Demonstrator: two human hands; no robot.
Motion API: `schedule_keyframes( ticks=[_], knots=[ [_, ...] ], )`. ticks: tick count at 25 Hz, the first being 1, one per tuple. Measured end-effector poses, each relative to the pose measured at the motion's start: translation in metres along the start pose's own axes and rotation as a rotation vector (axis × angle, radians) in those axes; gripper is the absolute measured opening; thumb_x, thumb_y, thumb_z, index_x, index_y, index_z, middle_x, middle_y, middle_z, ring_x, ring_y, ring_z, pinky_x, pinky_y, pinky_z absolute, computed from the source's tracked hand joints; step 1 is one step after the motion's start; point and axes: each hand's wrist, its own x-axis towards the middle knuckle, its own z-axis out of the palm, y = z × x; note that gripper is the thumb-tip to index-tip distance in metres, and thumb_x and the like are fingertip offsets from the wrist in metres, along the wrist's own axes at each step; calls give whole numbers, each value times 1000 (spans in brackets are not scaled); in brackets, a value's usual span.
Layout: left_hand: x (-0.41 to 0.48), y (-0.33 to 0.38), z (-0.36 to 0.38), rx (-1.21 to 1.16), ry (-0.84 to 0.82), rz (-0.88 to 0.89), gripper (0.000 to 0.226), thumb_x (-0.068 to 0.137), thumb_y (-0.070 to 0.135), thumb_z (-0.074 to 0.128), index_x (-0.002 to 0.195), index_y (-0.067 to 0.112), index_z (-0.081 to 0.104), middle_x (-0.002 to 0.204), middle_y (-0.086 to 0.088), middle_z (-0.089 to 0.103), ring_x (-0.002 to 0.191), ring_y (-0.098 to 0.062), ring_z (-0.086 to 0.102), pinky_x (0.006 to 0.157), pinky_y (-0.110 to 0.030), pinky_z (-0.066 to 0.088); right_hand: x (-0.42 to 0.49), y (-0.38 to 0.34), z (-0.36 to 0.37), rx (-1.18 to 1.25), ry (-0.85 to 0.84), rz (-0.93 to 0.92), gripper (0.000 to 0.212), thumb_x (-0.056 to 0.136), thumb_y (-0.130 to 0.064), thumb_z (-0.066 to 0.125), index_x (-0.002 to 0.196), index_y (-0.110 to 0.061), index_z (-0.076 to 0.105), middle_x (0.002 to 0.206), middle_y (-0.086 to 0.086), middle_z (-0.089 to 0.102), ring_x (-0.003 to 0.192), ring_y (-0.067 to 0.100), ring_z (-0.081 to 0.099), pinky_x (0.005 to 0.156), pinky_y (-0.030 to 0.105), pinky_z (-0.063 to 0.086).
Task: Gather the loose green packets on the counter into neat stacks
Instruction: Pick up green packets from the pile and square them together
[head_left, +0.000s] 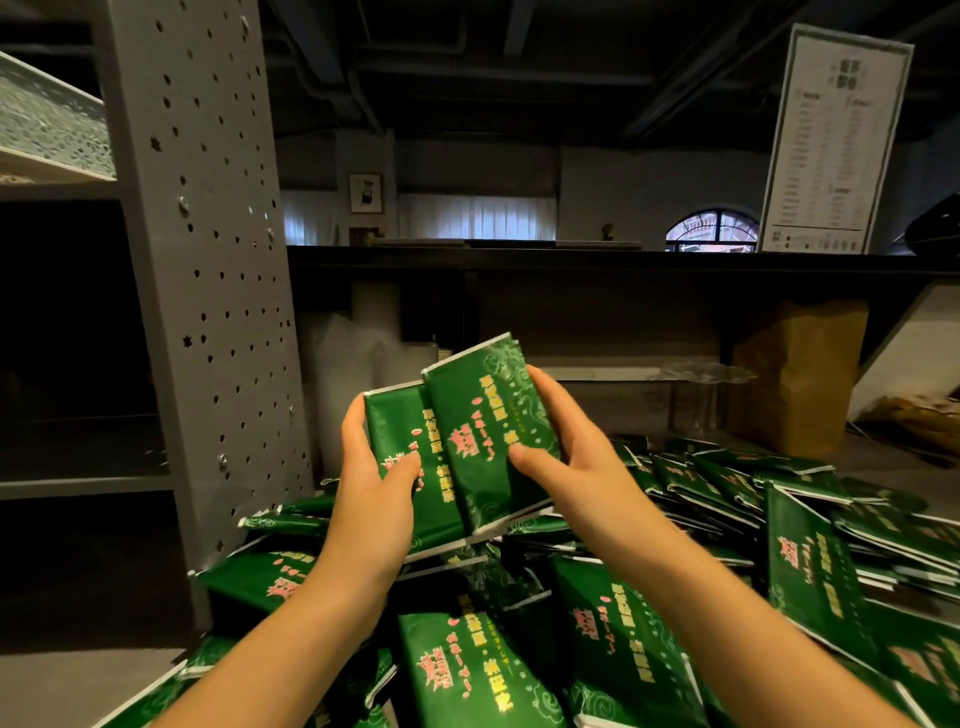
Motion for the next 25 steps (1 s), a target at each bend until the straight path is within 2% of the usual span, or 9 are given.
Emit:
schedule_keyframes(
  ticks=[2, 5, 9, 11, 14, 16, 19, 22, 25],
  knots=[
    [-2, 0, 2, -24, -10, 19, 44, 100, 7, 35, 131, 39, 32, 95, 22, 57, 71, 14, 61, 56, -10, 48, -4, 2, 14, -13, -1, 6, 64, 93, -6, 50, 144, -37, 26, 135, -17, 46, 120, -1, 49, 105, 29, 42],
    [-5, -1, 5, -79, -49, 18, 46, 101, 19, 34, 140, 40, 24, 102, 18, 62, 82, 7, 65, 66, -16, 53, -12, 4, 31, -66, -13, 11, 67, 96, -13, 48, 149, -34, 13, 135, -19, 32, 125, -6, 38, 111, 29, 35],
    [-5, -5, 6, 1, -78, 67, 69, 94, 1, 45, 148, 31, 12, 116, 12, 58, 88, 10, 62, 72, -5, 48, -16, 9, 43, -125, -59, -22, 68, 98, -17, 43, 150, -31, 2, 149, -25, 8, 139, -6, 11, 119, 30, 16],
    [-5, -6, 6, 26, -84, 89, 72, 93, -3, 46, 148, 30, 11, 117, 13, 56, 86, 13, 61, 70, -3, 45, -12, 8, 38, -158, -59, -29, 60, 99, -18, 41, 149, -30, 9, 150, -22, 13, 139, -7, 10, 119, 26, 12],
    [-3, -7, 5, 28, -68, 95, 74, 94, -3, 46, 147, 33, 10, 105, 32, 50, 82, 20, 58, 65, -4, 46, -1, 10, 9, -369, -3, -21, 45, 101, -23, 36, 146, -26, 27, 143, -16, 33, 131, -4, 25, 110, 13, 20],
    [-2, -8, 3, 35, -60, 89, 74, 94, -1, 47, 147, 36, 10, 101, 37, 45, 82, 23, 56, 65, -4, 47, 8, 24, -18, -739, 48, 27, 43, 101, -28, 35, 144, -23, 33, 146, -8, 38, 136, 8, 26, 110, 24, 22],
    [0, -10, 0, 42, -51, 73, 73, 94, 0, 47, 146, 37, 11, 105, 31, 47, 81, 21, 57, 64, -5, 48, 14, 52, -48, -1154, 51, 209, 47, 101, -35, 29, 146, -23, 28, 154, -3, 28, 144, 17, 16, 114, 34, 15],
    [0, -10, -1, 58, -47, 57, 72, 95, 1, 47, 145, 38, 13, 107, 23, 50, 77, 17, 59, 58, -4, 47, 15, 73, -58, -1250, -57, 336, 51, 102, -41, 21, 150, -25, 17, 158, -4, 16, 146, 19, 9, 115, 38, 11],
    [1, -10, -2, 58, -32, 49, 72, 95, 2, 48, 145, 40, 13, 111, 19, 51, 82, 10, 59, 56, -5, 46, 19, 79, -58, -1250, -125, 409, 53, 101, -45, 17, 151, -26, 12, 157, -1, 22, 144, 24, 16, 113, 40, 16]
  ],
)
